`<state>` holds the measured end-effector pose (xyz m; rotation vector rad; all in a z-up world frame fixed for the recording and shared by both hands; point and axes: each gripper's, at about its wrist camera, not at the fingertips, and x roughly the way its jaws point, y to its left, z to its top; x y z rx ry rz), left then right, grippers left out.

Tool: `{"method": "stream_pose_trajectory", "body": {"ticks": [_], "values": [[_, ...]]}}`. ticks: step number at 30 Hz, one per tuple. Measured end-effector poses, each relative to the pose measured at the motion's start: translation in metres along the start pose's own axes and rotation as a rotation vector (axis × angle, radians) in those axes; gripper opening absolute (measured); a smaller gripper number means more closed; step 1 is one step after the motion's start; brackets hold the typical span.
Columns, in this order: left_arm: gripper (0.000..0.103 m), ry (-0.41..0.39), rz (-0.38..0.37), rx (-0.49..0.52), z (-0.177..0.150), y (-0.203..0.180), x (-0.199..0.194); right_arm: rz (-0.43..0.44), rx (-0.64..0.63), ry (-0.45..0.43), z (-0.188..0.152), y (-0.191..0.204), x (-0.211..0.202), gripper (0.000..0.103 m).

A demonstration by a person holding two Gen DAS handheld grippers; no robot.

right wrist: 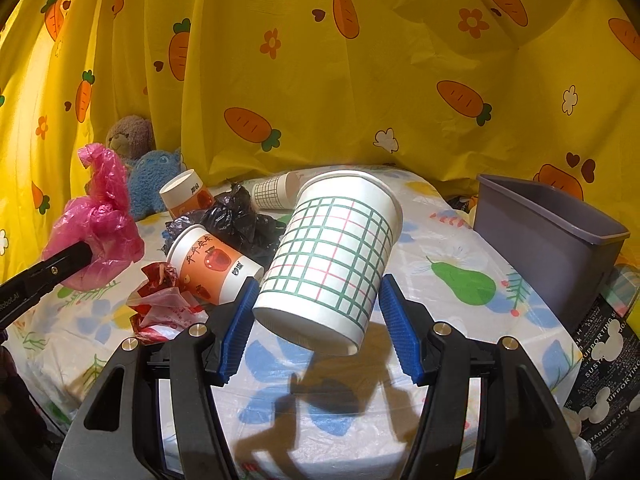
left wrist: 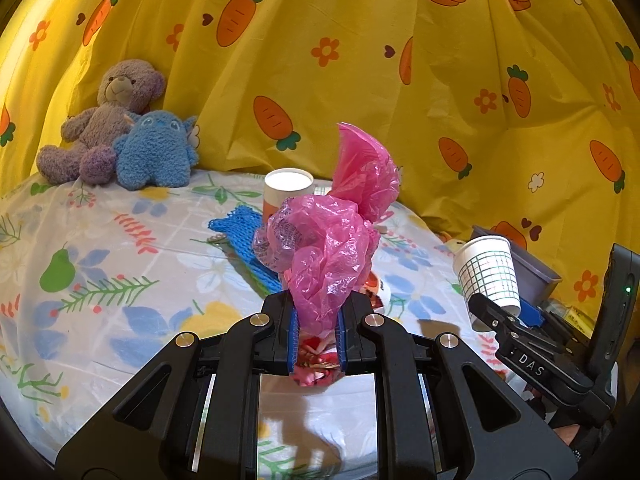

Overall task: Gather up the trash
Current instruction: 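Carry the pink bag and the grid cup over the grey bin with both grippers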

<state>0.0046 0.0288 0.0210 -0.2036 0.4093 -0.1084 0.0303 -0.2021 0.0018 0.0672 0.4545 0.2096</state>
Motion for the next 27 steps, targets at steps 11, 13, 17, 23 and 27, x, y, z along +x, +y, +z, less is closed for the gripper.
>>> {"method": "stream_pose_trajectory", "body": {"ticks": [11,13,17,23,27], "values": [[0.014,0.018,-0.121,0.101,0.017,-0.078,0.024,-0.067,0.044,-0.068,0.023,-0.051,-0.024,0.06],[0.014,0.02,-0.161,0.111,0.023,-0.097,0.031,-0.096,0.056,-0.085,0.031,-0.065,-0.028,0.06],[0.014,0.02,-0.262,0.13,0.038,-0.143,0.048,-0.196,0.075,-0.132,0.05,-0.097,-0.034,0.06],[0.014,0.009,-0.387,0.178,0.062,-0.219,0.081,-0.327,0.129,-0.156,0.075,-0.155,-0.031,0.06],[0.014,0.028,-0.448,0.202,0.069,-0.258,0.109,-0.382,0.152,-0.161,0.083,-0.184,-0.029,0.06]]}}
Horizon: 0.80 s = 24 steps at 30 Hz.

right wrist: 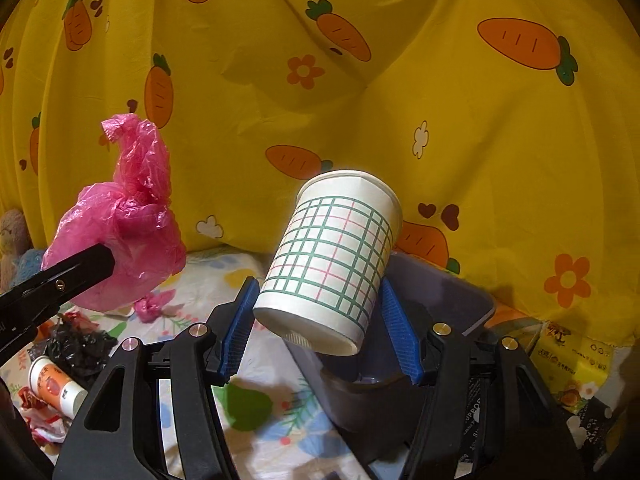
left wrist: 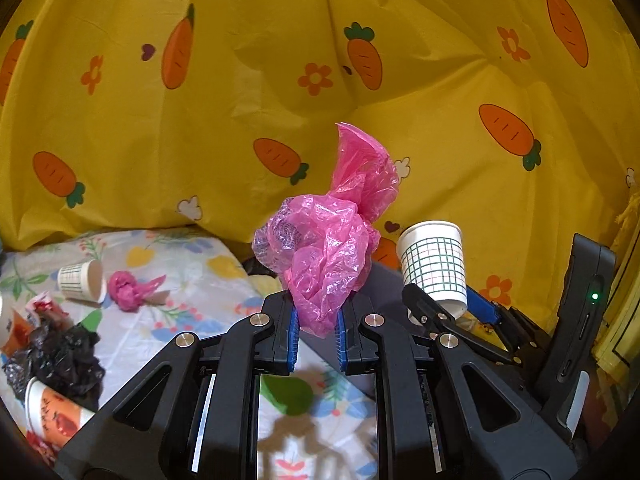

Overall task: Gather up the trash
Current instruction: 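Carry the pink bag and the grid cup over the grey bin with both grippers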

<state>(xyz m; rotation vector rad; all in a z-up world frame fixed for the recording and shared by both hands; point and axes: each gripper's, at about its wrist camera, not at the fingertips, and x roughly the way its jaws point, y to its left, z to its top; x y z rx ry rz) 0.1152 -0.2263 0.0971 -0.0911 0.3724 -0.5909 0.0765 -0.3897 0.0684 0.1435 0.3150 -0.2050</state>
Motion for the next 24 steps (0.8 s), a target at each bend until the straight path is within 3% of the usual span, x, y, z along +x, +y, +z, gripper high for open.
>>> {"method": "stream_pose_trajectory", "body": {"ticks": [12,24], "values": [[0.014,0.16,-0.157,-0.102,-0.004,0.001,0.094,-0.054,0.011,0.059,0.0,-0.032,0.035,0.06],[0.014,0.229,-0.205,-0.139,-0.012,-0.003,0.134,-0.073,0.01,0.105,-0.006,-0.047,0.055,0.06]]}}
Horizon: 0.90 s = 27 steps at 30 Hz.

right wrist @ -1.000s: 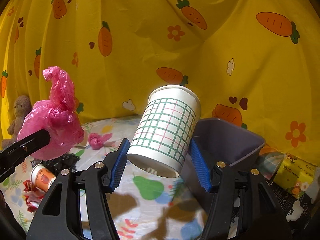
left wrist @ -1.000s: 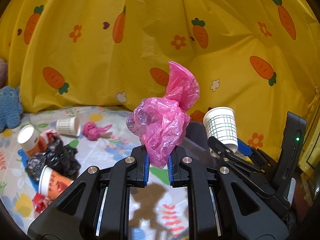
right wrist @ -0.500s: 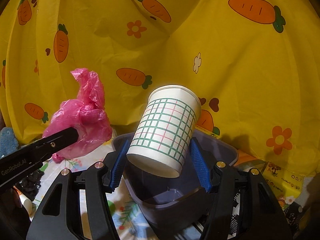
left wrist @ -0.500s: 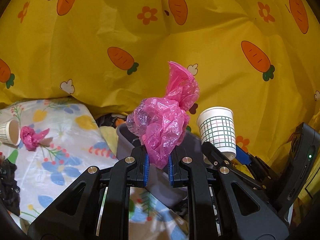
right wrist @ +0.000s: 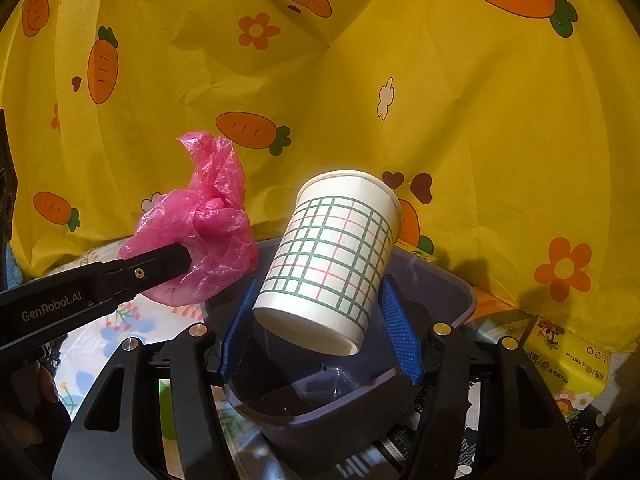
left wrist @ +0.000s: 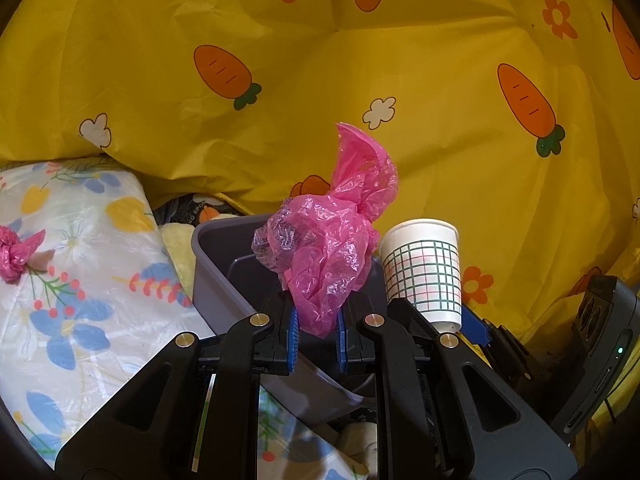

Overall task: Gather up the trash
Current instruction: 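Carry the pink bag and the grid cup over the grey bin with both grippers, then open both grippers to drop the bag and cup into the grey bin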

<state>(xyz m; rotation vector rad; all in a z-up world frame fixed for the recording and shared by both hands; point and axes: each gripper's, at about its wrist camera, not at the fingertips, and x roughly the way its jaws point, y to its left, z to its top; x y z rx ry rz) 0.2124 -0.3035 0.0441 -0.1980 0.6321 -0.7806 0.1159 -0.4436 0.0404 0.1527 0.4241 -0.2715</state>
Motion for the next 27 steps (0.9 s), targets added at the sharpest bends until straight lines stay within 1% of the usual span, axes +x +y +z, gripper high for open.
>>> {"method": "stream_pose_trajectory", "body": {"ticks": [3,9,13,15,17,18,19,20,22,25,27], "values": [[0.014,0.017,0.0,-0.005,0.0,0.001,0.009,-0.001,0.002,0.013,-0.001,-0.003,0.005,0.061],[0.014,0.051,-0.023,-0.036,-0.001,0.01,0.023,-0.005,-0.002,0.032,-0.005,-0.005,0.012,0.061],[0.014,0.06,-0.043,-0.054,-0.001,0.013,0.029,-0.007,-0.011,0.043,-0.007,-0.003,0.017,0.061],[0.016,0.06,-0.059,-0.052,-0.001,0.013,0.031,-0.009,-0.023,0.05,-0.007,-0.001,0.021,0.062],[0.035,0.055,-0.061,-0.054,0.0,0.014,0.032,-0.014,-0.031,0.049,-0.008,0.0,0.022,0.063],[0.053,0.046,-0.05,-0.058,0.0,0.015,0.031,-0.012,-0.033,0.047,-0.009,-0.001,0.022,0.065],[0.06,0.029,-0.045,-0.061,0.0,0.016,0.028,-0.016,-0.034,0.045,-0.009,-0.001,0.022,0.066],[0.063,0.019,-0.039,-0.059,0.0,0.017,0.026,-0.021,-0.033,0.045,-0.01,-0.002,0.022,0.07],[0.073,0.004,-0.011,-0.058,0.0,0.018,0.021,-0.021,-0.027,0.043,-0.01,-0.003,0.023,0.072],[0.076,-0.019,0.008,-0.067,-0.001,0.022,0.012,-0.028,-0.015,0.043,-0.01,-0.004,0.022,0.072],[0.076,-0.029,0.013,-0.072,-0.003,0.023,0.005,-0.035,-0.009,0.039,-0.01,-0.004,0.02,0.073]]}}
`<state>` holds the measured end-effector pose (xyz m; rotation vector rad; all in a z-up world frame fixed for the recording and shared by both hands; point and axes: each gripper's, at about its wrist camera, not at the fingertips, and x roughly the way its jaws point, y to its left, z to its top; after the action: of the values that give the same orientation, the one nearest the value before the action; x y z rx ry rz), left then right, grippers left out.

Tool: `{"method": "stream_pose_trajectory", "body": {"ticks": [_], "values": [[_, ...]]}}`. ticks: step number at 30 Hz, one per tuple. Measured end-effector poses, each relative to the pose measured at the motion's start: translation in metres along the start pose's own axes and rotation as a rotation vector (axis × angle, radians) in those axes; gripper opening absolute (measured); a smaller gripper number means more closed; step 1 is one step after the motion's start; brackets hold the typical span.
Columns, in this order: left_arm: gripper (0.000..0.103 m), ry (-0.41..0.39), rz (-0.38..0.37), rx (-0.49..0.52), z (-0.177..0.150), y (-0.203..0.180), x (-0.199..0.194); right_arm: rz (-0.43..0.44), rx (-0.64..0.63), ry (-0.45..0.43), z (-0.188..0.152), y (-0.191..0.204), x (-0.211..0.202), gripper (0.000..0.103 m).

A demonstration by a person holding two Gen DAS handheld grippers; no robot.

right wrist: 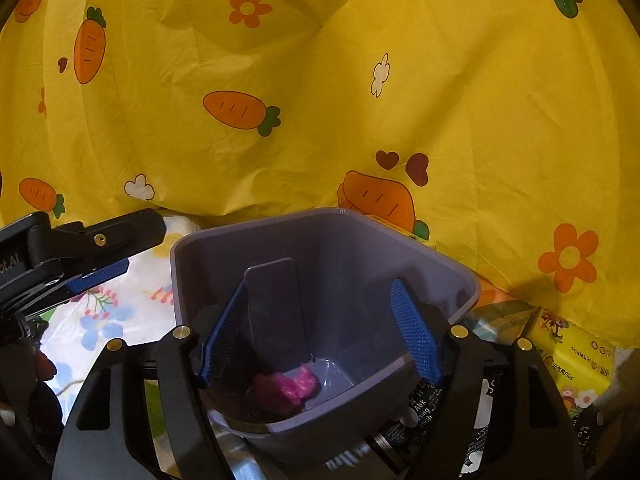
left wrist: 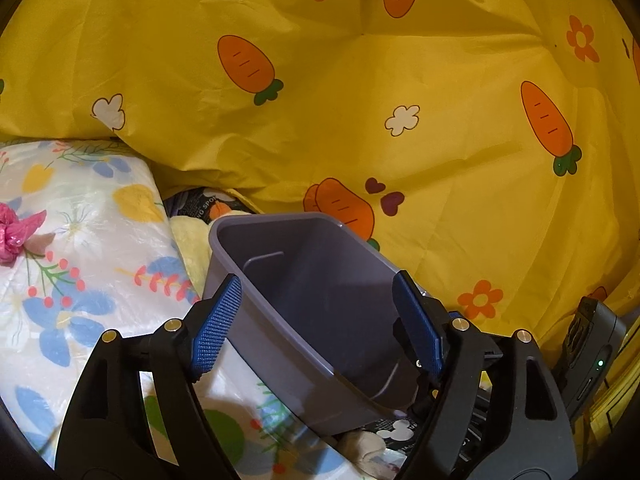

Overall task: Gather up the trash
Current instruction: 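Open both grippers to drop the bag and cup into the grey bin, then move both grippers from the bin back toward the trash on the bed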

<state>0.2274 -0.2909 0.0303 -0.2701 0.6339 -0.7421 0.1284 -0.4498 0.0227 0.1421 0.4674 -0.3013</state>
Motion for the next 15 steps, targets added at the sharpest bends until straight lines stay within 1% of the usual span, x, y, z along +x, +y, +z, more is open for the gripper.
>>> {"method": "stream_pose_trajectory", "body": {"ticks": [8,12,15], "values": [[0.079,-0.047,0.05,-0.003,-0.009,0.003,-0.038,-0.014,0.004,-0.035,0.0,0.006,-0.019,0.075],[0.079,-0.079,0.08,0.009,-0.016,-0.001,-0.069,-0.017,0.005,-0.057,-0.003,0.012,-0.034,0.076],[0.079,-0.102,0.113,0.041,-0.026,-0.008,-0.099,-0.013,0.002,-0.08,-0.008,0.018,-0.049,0.077]]}}
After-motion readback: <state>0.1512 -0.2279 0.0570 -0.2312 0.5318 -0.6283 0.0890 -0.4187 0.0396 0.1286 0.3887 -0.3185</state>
